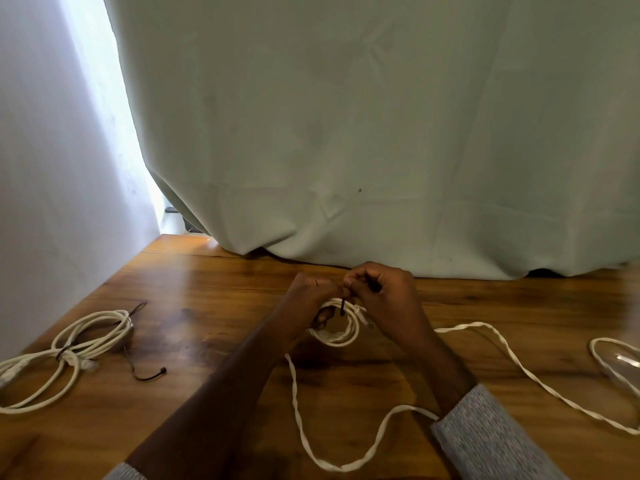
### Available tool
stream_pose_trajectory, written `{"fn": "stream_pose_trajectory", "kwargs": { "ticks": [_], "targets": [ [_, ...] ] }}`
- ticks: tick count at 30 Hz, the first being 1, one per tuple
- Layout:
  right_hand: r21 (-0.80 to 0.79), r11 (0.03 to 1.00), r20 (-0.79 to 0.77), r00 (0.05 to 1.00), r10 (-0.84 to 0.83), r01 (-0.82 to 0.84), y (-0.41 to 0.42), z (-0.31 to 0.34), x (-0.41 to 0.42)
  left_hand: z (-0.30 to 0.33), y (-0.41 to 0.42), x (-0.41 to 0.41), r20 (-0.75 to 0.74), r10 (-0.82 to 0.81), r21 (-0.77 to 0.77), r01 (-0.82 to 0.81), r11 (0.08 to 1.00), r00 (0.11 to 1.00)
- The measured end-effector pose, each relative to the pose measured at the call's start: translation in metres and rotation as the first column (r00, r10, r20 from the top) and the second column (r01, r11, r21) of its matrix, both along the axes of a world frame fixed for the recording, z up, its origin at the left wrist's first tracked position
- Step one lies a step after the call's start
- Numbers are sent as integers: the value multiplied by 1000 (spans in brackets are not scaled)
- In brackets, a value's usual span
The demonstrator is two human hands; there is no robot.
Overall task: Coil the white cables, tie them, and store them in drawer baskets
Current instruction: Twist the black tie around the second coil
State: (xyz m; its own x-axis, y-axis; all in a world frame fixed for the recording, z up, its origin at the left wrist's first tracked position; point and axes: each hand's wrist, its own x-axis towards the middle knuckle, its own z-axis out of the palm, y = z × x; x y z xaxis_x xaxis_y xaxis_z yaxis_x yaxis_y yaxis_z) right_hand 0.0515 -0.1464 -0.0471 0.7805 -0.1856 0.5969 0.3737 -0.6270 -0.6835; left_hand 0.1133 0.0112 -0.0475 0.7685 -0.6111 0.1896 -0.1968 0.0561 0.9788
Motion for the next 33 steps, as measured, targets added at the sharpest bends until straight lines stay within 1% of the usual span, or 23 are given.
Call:
{"fn": "stream_pose_trajectory", "kwargs": {
  "ticks": [2,4,6,9,12,15,18,20,22,26,28,30,33],
  "targets": [
    [-42,999,41,999,-29,31,0,-1,2,-1,-2,-1,3,13,3,-13,1000,1000],
    [-31,996,91,993,-82,85,1,-3,3,-2,-3,0,4,18,-9,-18,1000,1000],
    [47,991,99,987,-130,126,1,-4,5,-3,-4,0,-3,19,-26,-19,999,1000],
    [163,977,81,985,-151,136,-2,-5,8,-3,-8,1,-36,69,-49,-71,996,997],
    [221,967,98,984,-150,125,-2,-2,6,-5,-12,1,3,127,0,-127,992,992],
    [170,979,146,980,-138,113,4,0,2,-9,-15,0,61,151,43,-153,987,987],
    [63,989,187,971,-147,137,6,0,1,-10,-16,-2,71,181,10,-182,983,981],
    [23,987,212,965,-157,156,6,-1,2,-10,-17,-2,46,200,-1,-200,980,979],
    [2,987,232,960,-159,163,7,-1,2,-10,-17,0,-14,228,-15,-228,973,974],
    [-76,990,281,955,-91,117,11,-1,1,-9,-19,1,-138,252,-49,-261,964,958],
    [-95,992,278,959,-58,87,13,-2,0,-9,-19,0,-160,238,-59,-250,966,958],
    [-76,995,258,965,-37,59,13,-2,0,-9,-18,0,-159,237,-51,-248,967,958],
    [-73,995,244,969,-47,67,12,-4,1,-10,-17,1,-158,244,-41,-253,967,957]
  ]
}}
